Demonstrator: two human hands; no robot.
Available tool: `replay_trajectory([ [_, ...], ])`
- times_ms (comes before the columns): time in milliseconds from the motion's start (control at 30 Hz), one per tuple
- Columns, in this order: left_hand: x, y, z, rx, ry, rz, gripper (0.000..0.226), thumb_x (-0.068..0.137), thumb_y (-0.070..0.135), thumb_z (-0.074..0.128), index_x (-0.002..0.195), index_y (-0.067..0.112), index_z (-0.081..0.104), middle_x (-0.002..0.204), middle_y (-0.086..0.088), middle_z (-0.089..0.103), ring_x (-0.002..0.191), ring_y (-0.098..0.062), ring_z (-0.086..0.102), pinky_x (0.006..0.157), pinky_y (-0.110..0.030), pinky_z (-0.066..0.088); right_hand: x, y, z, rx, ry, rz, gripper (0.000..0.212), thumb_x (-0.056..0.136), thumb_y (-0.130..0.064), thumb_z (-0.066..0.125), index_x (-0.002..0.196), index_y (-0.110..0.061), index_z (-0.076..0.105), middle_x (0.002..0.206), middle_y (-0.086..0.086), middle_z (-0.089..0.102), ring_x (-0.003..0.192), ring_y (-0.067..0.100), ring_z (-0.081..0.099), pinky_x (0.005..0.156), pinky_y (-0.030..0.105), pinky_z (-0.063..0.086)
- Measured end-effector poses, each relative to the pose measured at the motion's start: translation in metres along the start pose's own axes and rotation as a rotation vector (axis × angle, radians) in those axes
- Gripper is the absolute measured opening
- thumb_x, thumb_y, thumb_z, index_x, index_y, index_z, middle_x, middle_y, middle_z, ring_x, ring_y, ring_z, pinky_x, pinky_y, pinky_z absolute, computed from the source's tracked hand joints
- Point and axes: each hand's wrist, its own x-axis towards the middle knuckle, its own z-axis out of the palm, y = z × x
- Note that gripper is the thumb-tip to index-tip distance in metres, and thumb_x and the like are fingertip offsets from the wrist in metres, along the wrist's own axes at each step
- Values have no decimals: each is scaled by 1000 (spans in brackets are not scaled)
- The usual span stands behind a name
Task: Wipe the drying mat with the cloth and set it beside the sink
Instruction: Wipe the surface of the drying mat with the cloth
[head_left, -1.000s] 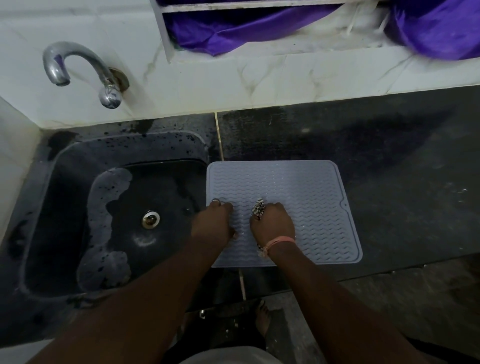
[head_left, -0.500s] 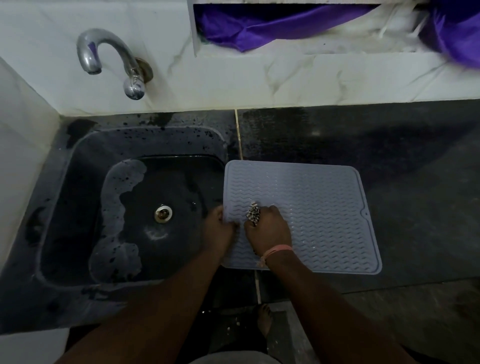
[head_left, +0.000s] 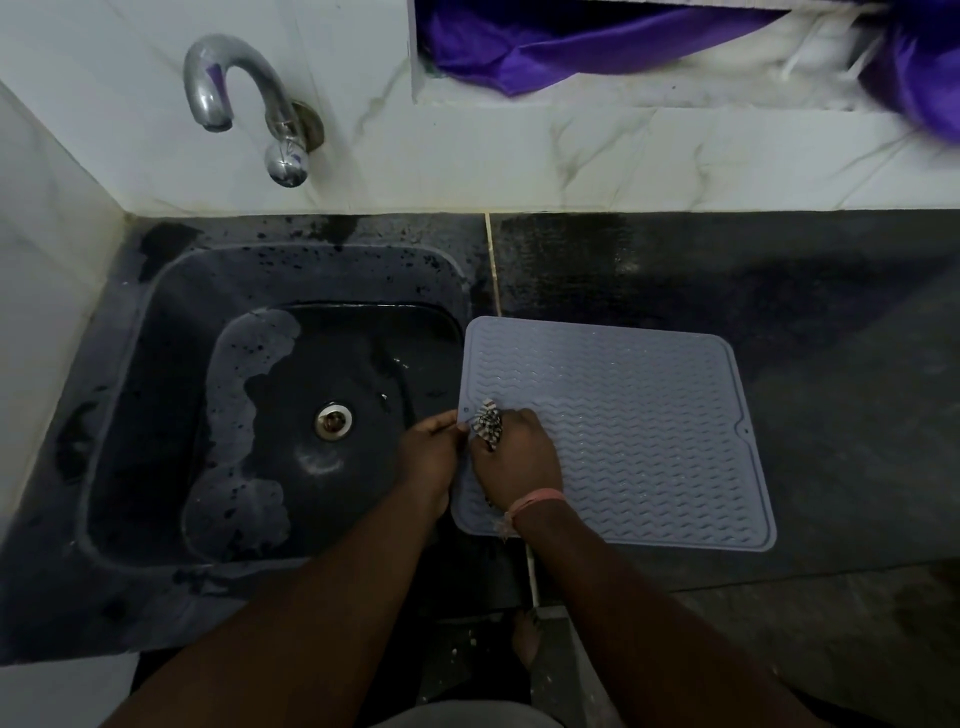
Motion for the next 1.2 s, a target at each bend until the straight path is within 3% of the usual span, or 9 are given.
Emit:
replay_trajectory([
  [233, 4, 7, 0, 63, 29, -6, 33, 86, -14, 50, 104, 3, 73, 103, -21, 73, 95, -34, 71, 88, -42, 58, 3, -12, 6, 63, -130, -3, 24, 89, -26, 54, 97, -9, 69, 100, 11, 62, 92, 22, 59, 83, 33, 50],
  [400, 0, 13, 8, 170, 59, 15, 24, 90, -7, 55, 84, 9, 71, 90, -11, 70, 79, -25, 65, 66, -27, 52, 7, -12, -12, 493, -118, 288, 29, 85, -30, 63, 72, -5, 69, 74, 9, 69, 71, 17, 65, 73, 39, 56],
  [533, 1, 14, 24, 431, 100, 138, 15, 93, 1, 54, 83, 8, 63, 88, -6, 64, 84, -22, 59, 56, -22, 41, -2, 6, -35, 714, 17, 459, 30, 86, -26, 68, 63, -13, 56, 62, 2, 58, 59, 13, 55, 58, 24, 46],
  [600, -3, 7, 32, 566, 109, 208, 11, 88, 2, 52, 94, 5, 61, 103, -12, 65, 91, -25, 61, 70, -29, 51, -11, 20, -45, 746, 83, 485, 28, 86, -24, 69, 64, -14, 55, 62, 4, 55, 60, 13, 52, 57, 25, 42],
  [700, -3, -4, 42, 836, 156, 379, 45, 81, 10, 57, 126, 7, 55, 127, -20, 57, 110, -37, 59, 96, -45, 51, -19, 45, -61, 756, 198, 548, 30, 84, -26, 70, 59, -17, 57, 61, 2, 58, 61, 14, 54, 60, 29, 45],
  [867, -13, -4, 71, 1058, 12, 501, 56, 89, 13, 54, 144, 12, 47, 149, -14, 44, 134, -33, 44, 113, -45, 38, -23, 93, -107, 663, 358, 609, 20, 88, -22, 66, 70, -13, 64, 69, 4, 64, 69, 17, 59, 65, 27, 46],
  [1033, -26, -21, 86, 1323, -126, 549, 60, 90, 19, 57, 148, 20, 42, 155, -9, 36, 138, -31, 37, 114, -47, 34, -10, 144, -150, 174, 281, 532, 14, 86, -12, 57, 83, 0, 64, 83, 16, 66, 80, 31, 63, 73, 34, 50],
  [1100, -27, -25, 85, 1378, -120, 549, 63, 88, 19, 58, 149, 23, 41, 158, -7, 30, 142, -31, 31, 116, -47, 31, -3, 157, -157, 12, 223, 552, 21, 87, -21, 52, 93, -5, 63, 95, 16, 66, 90, 34, 63, 85, 38, 53],
  [1200, -28, -27, 80, 1413, -123, 594, 65, 86, 18, 61, 148, 25, 43, 160, -5, 29, 142, -30, 30, 116, -47, 30, 1, 161, -161, -91, 171, 567, 32, 91, -32, 51, 109, -8, 61, 117, 18, 59, 98, 35, 63, 87, 38, 51],
])
